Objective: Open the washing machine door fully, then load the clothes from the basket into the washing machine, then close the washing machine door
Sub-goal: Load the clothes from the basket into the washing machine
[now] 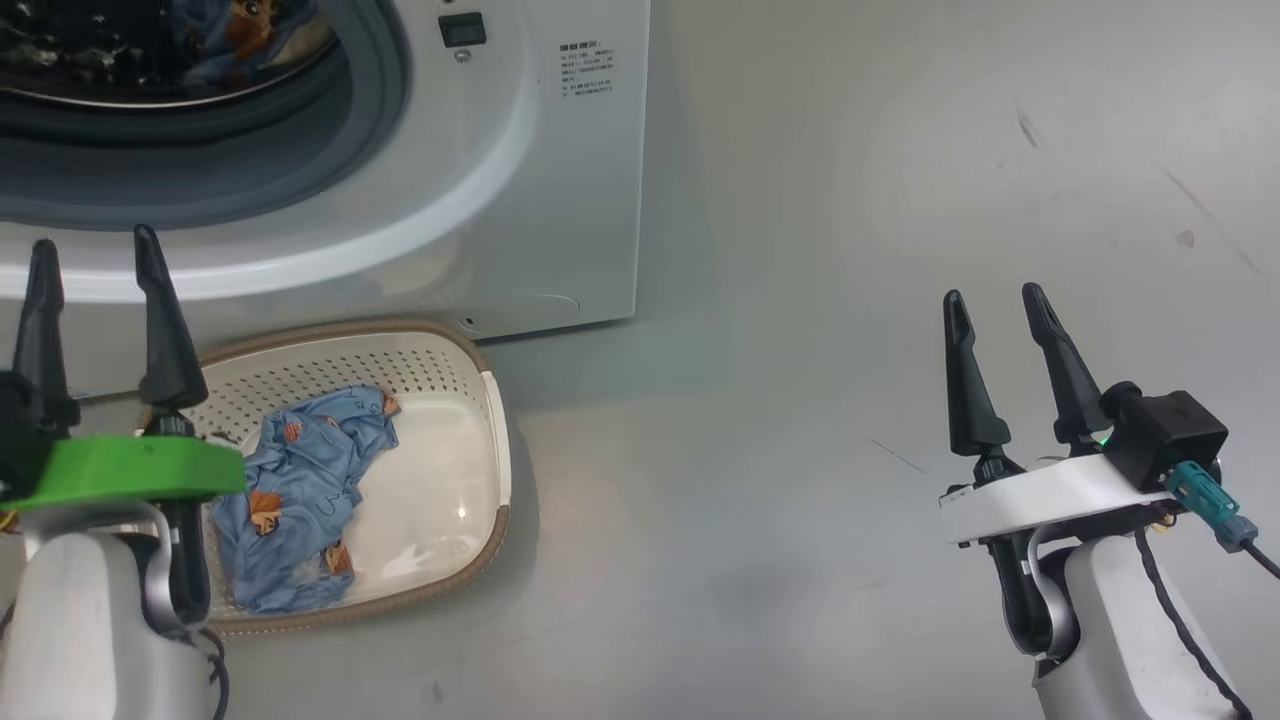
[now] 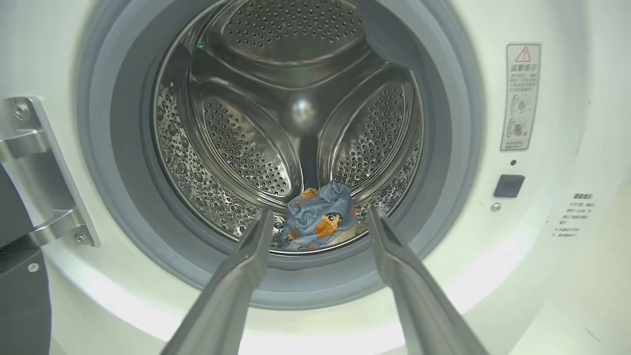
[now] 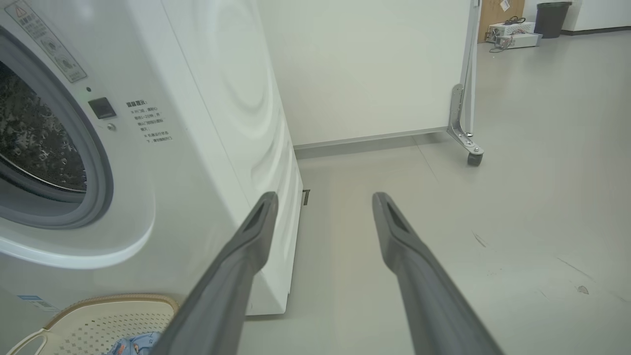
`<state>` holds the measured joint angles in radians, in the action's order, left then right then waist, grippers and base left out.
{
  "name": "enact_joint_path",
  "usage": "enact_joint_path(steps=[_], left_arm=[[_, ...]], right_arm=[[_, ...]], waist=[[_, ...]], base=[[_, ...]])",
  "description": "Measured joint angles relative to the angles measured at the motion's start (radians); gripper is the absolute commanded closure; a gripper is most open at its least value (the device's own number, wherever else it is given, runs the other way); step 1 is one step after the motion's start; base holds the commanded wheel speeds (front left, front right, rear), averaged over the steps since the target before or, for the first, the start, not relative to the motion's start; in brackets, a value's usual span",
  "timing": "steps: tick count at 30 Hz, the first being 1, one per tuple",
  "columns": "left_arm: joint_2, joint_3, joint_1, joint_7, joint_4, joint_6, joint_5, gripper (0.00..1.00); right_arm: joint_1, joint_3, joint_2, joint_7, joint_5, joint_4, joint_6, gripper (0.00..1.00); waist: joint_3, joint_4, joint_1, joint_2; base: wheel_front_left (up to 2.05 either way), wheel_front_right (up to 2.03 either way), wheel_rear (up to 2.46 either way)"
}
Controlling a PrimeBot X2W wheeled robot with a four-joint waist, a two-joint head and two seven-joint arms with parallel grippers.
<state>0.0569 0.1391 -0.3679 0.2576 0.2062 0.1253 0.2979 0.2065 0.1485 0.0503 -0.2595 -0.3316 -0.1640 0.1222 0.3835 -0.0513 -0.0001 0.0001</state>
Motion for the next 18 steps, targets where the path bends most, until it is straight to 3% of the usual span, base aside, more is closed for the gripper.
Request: enact_joint_path(steps=[18], left_arm=[[-0.019, -0.008, 0.309, 0.000, -0.066, 0.000, -0.043, 0.00]], right_arm=[[-0.102, -0.031, -0.003, 0.000, 0.052, 0.007, 0.000, 0.00]], waist=[[-0.209, 0.019, 0.0000, 0.0000]], base=[[0.00, 0.00, 0.00]])
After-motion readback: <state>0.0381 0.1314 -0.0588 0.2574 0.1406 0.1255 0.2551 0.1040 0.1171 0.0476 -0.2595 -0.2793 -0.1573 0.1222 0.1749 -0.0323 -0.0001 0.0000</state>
